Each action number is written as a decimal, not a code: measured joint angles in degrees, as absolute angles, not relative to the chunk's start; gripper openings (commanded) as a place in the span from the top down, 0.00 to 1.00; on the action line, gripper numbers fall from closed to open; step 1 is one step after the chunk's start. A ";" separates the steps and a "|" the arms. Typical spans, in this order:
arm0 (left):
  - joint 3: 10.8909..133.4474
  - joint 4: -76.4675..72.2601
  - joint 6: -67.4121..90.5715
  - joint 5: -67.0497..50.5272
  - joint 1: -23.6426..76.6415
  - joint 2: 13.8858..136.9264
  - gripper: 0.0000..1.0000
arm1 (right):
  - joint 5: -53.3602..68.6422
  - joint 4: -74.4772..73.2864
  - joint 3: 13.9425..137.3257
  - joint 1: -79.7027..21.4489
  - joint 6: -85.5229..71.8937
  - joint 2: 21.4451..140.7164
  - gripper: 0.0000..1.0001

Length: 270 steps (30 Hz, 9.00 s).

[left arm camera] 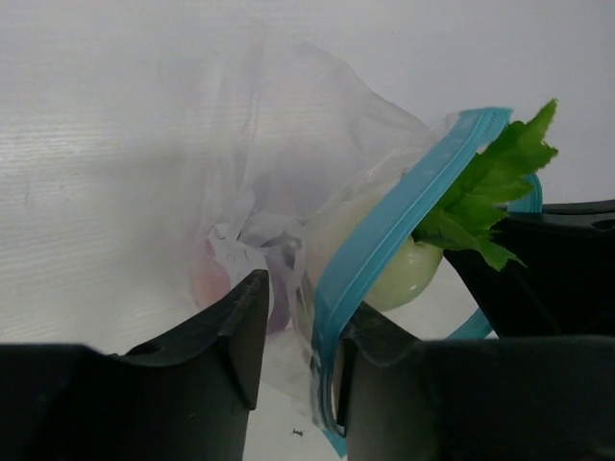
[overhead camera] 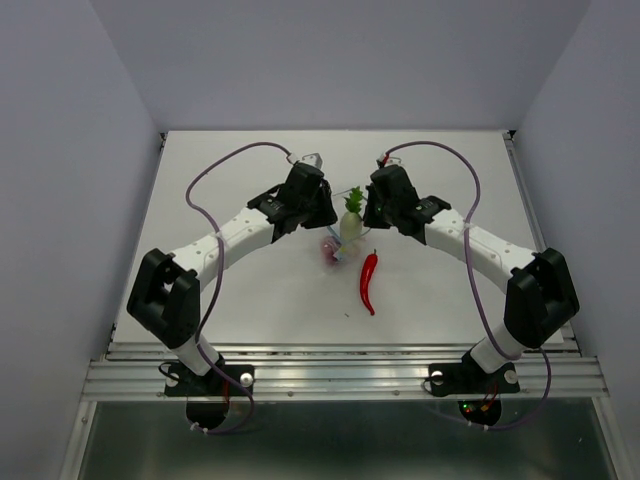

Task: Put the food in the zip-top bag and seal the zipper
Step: Place the food into the zip-top bag, then pick up the food from the basket with the right arm, then place the food into the zip-top bag

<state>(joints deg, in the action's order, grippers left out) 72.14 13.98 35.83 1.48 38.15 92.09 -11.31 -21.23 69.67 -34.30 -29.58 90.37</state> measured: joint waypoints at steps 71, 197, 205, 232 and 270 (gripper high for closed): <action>80.62 21.41 31.53 8.60 39.77 94.89 1.00 | -9.39 -21.02 71.83 -34.63 -27.83 88.90 0.78; 80.71 20.84 37.80 6.63 39.07 93.65 1.00 | -17.82 18.50 61.98 -37.28 -33.08 84.77 0.72; 80.71 20.84 39.13 6.68 38.76 93.73 1.00 | -16.43 14.94 57.91 -39.72 -34.04 84.95 0.71; 80.49 20.32 39.92 7.05 38.11 93.73 1.00 | -16.01 -2.61 65.17 -42.09 -31.48 91.66 0.27; 77.21 13.96 28.88 -1.45 36.84 91.50 1.00 | -17.72 -11.84 63.83 -36.05 -25.02 81.21 0.17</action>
